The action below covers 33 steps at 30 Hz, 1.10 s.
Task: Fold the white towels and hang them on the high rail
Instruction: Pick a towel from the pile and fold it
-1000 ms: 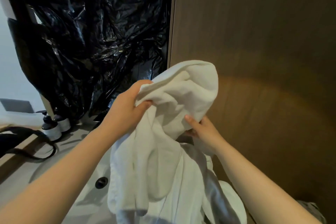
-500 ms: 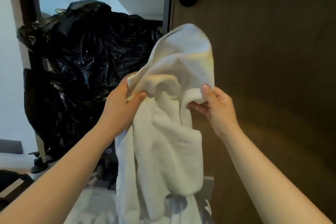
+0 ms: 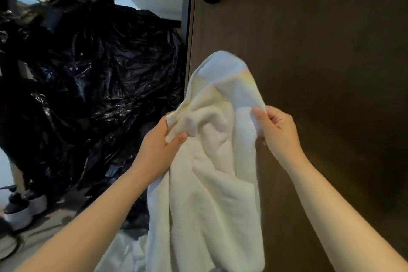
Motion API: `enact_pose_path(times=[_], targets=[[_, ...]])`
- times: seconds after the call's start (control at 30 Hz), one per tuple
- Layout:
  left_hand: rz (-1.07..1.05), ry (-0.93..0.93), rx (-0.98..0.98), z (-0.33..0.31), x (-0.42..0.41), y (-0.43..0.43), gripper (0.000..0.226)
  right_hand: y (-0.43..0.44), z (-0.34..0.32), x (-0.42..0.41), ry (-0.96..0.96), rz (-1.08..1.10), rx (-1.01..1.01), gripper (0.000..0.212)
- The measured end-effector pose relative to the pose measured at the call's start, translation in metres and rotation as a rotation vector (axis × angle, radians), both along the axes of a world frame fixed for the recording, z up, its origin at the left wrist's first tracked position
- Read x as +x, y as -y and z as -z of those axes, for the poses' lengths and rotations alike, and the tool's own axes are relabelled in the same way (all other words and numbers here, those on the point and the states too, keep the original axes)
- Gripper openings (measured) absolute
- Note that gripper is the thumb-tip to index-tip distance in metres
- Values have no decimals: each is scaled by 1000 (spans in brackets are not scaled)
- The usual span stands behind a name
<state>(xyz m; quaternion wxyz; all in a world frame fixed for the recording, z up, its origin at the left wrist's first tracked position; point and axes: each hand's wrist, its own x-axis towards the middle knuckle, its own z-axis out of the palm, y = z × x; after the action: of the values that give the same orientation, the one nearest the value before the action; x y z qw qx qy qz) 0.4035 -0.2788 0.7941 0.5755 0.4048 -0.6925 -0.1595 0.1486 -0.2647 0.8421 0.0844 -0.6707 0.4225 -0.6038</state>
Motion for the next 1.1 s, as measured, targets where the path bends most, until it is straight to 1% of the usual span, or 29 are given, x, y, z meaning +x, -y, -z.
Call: enact_pose_path(times=[0.07,0.13,0.2,0.3,0.37,0.4,0.47,0.5,0.57,0.6,0.67,0.7,0.73,0.77,0.8,0.83,0.93,1.0,1.1], targets=[[-33,74,87,39,-4,2,47,4,40,-7,-99,43,163,47],[-48,190,164,75,-8,2,48,4,83,-8,-210,67,330,45],[-30,290,267,113,-11,2,49,2,130,-7,-321,46,495,43],[-49,407,436,159,-13,-3,52,-3,185,0,-330,-26,708,36],[-47,414,493,176,-13,-6,49,-5,205,7,-315,-58,762,31],[-36,379,501,181,-12,-6,43,-5,210,10,-316,-65,760,31],[-49,300,500,182,-9,-6,20,-4,214,13,-317,-53,732,34],[-70,275,494,181,-7,-6,14,-3,214,13,-305,-53,722,36],[-130,257,475,176,-2,-4,31,-4,214,11,-285,-59,735,37],[-151,249,465,173,-1,-5,35,-5,212,10,-291,-52,742,37],[-171,218,409,161,0,-9,37,-6,206,6,-287,-17,716,32],[-158,195,360,154,-1,-11,36,-7,201,5,-251,-1,704,31],[-140,171,312,145,-2,-14,34,-7,195,4,-215,25,696,42],[-126,155,256,136,-2,-17,33,-8,188,4,-202,58,670,58],[-117,145,204,127,-2,-20,33,-8,178,6,-221,86,624,68],[-107,134,161,118,-1,-22,32,-9,167,9,-256,89,558,72],[-76,117,83,100,1,-25,26,-11,138,24,-373,-14,375,68],[-68,86,42,91,3,-29,23,-9,125,35,-432,-73,309,60],[-66,72,14,82,7,-36,21,-2,112,48,-487,-103,249,49]])
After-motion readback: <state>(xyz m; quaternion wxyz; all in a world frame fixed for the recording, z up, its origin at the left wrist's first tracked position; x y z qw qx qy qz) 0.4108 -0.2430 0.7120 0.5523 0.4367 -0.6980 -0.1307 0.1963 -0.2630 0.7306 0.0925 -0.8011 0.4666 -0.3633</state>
